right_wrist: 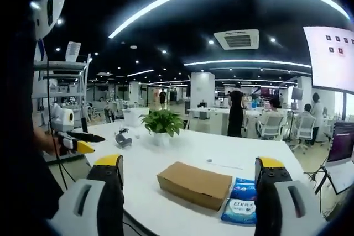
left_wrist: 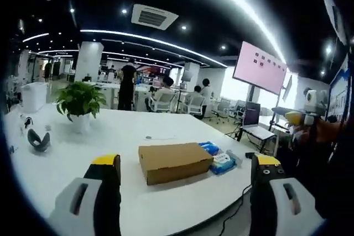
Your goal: Operate the shoe box by opening the lid, removing the specified soft item, and placing it in the target area until the item is outside and the box remains undamaged.
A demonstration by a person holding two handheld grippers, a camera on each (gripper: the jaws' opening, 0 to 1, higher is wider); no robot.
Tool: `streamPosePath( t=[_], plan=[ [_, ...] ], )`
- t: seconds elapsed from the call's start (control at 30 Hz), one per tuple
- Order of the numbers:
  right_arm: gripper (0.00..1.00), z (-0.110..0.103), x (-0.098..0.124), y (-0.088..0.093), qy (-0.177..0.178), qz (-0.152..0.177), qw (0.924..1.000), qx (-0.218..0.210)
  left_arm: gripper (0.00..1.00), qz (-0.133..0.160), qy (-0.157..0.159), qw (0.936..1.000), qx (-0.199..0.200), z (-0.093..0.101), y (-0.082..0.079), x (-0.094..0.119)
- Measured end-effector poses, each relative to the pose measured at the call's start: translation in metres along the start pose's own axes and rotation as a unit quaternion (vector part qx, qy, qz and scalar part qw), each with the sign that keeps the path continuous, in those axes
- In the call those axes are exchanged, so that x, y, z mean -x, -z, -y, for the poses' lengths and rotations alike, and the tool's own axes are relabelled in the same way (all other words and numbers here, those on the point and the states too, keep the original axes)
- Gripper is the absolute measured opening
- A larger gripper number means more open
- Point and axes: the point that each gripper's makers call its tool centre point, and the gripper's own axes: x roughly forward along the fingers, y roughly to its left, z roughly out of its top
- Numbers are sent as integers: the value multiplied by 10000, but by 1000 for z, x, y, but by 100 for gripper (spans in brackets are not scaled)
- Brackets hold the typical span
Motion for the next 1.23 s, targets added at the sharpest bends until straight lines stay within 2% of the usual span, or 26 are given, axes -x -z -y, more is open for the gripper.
streamPosePath(
  t=[0.1,0.17,0.33,0.47,0.57,0.8,0.87,0.9,1.03,1.13,1.23],
  plan=[
    [100,-6,1,6,105,49,9999,-77,99,-101,-69,9998,155,-7,7,3],
    [100,-9,0,7,126,50,9999,-58,99,-27,-70,10000,28,-14,5,6],
    [100,-11,-4,10,106,29,9998,193,99,45,-76,10000,21,-6,-1,2],
    [99,-4,-6,8,215,155,9996,-94,99,-4,-102,9999,47,-3,2,-1],
    [99,3,-7,13,296,128,9994,-97,89,154,-13,9997,-173,2,-3,-1],
    [98,15,-11,14,482,217,9977,-428,91,-48,-56,9999,-129,2,5,0],
    [97,14,-14,14,463,179,9982,-343,96,-315,-132,9994,56,-6,18,-1],
    [97,13,-15,15,458,106,9987,-221,97,-344,-137,9993,67,-9,20,-1],
    [95,9,-21,14,412,-4,9990,150,95,-264,-187,9995,61,-12,20,-1],
    [95,2,-28,11,309,-43,9988,384,95,-314,-234,9992,25,-15,22,-5],
    [95,9,-28,14,275,-73,9986,447,95,-336,-248,9991,77,-15,22,-7]
  ],
)
